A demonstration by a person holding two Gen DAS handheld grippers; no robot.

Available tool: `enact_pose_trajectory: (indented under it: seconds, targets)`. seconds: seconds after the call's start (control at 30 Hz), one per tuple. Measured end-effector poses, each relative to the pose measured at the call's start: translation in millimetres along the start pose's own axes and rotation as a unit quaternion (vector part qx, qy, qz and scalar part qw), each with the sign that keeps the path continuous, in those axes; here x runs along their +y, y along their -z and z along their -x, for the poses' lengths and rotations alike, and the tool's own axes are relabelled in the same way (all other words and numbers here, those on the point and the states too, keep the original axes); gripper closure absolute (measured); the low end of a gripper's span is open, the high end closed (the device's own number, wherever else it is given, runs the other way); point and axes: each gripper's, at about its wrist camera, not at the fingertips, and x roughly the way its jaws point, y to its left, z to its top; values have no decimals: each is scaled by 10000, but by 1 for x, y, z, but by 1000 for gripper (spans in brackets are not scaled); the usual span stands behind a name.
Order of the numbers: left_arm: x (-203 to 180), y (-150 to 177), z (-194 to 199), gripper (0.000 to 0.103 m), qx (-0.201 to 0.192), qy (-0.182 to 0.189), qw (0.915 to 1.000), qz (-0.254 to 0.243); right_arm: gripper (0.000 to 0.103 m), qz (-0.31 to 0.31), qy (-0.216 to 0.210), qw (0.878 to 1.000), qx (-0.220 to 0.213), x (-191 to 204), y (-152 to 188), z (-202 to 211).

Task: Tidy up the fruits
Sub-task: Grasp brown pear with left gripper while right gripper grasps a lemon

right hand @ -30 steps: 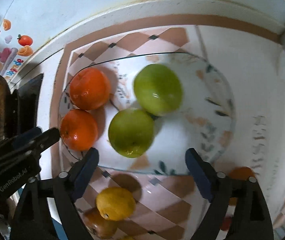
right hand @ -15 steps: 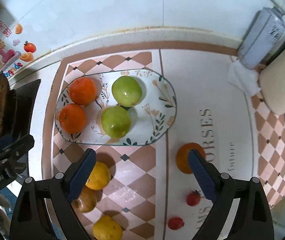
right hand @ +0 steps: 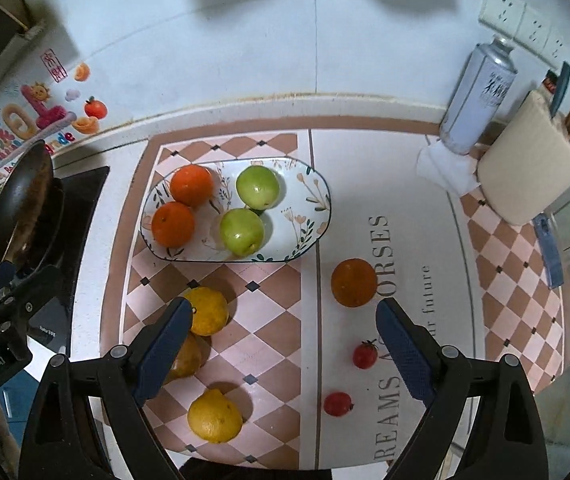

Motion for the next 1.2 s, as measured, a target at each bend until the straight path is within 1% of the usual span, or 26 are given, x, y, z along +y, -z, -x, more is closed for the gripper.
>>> enact_pose_trajectory:
  seconds: [0.07, 0.17, 0.23, 0.3, 0.37, 0.4, 0.43, 0.47, 0.53, 0.63, 0.7, 0.73, 0.77, 0.8, 0.83, 0.87, 1.0, 1.1, 1.2]
  targets:
    - [0, 4, 10, 18, -109, -34, 9999, -9, 8, -14, -14, 10000, -77, 0, 3, 9]
    - [1, 9, 17, 18, -170, -33, 9998, -8, 8, -69, -70, 9998, -152, -2, 7, 19]
    - [3, 13, 19, 18, -136, -46, 9999, 6, 8, -137, -205, 9997, -78, -2, 11, 19]
    - [6, 17, 15, 18, -56, -95, 9999, 35, 8, -198, -416, 9988, 173, -1, 18, 8]
    - [11, 25, 5, 17, 115, -186, 9998, 44, 8, -246, -723, 9949, 656, 4, 31, -15]
    - [13, 29, -1, 10, 218, -247, 9995, 24, 8, -254, -832, 9919, 927, 7, 39, -30]
    - [15, 34, -8, 5, 336, -315, 9989, -2, 8, -276, -951, 9876, 1220, 11, 48, -46]
    - [18, 42, -19, 5, 512, -414, 9978, -41, 8, -311, -1057, 9830, 1471, 13, 57, -61]
    - [22, 54, -33, 5, 738, -523, 9958, -104, 8, -410, -1304, 9683, 2090, 22, 79, -97]
    - [27, 72, -54, 5, 1106, -645, 9917, -128, 8, -509, -1539, 9493, 2693, 33, 108, -135]
    - [29, 81, -65, 5, 1294, -672, 9893, -109, 8, -531, -1633, 9413, 2907, 39, 119, -151]
    - [28, 83, -68, 5, 1348, -659, 9886, -98, 11, -519, -1652, 9393, 2960, 42, 124, -157]
    - [28, 85, -73, 5, 1402, -620, 9882, -70, 19, -502, -1637, 9389, 2984, 43, 126, -161]
    - [26, 86, -78, 5, 1473, -557, 9875, -53, 20, -440, -1570, 9409, 2969, 46, 128, -163]
    - [22, 86, -83, 5, 1547, -485, 9868, -53, 30, -384, -1542, 9440, 2891, 47, 127, -162]
    - [19, 85, -88, 5, 1602, -447, 9860, -62, 37, -267, -1440, 9489, 2794, 49, 124, -159]
    - [1, 78, -106, 5, 1748, -227, 9842, -137, 37, -63, -1145, 9631, 2433, 34, 108, -147]
    - [-16, 74, -123, 5, 1888, -36, 9817, -234, 37, -124, -968, 9687, 2280, 12, 98, -141]
    - [-36, 72, -143, 5, 2056, 92, 9776, -435, 37, -237, -850, 9707, 2234, -8, 91, -143]
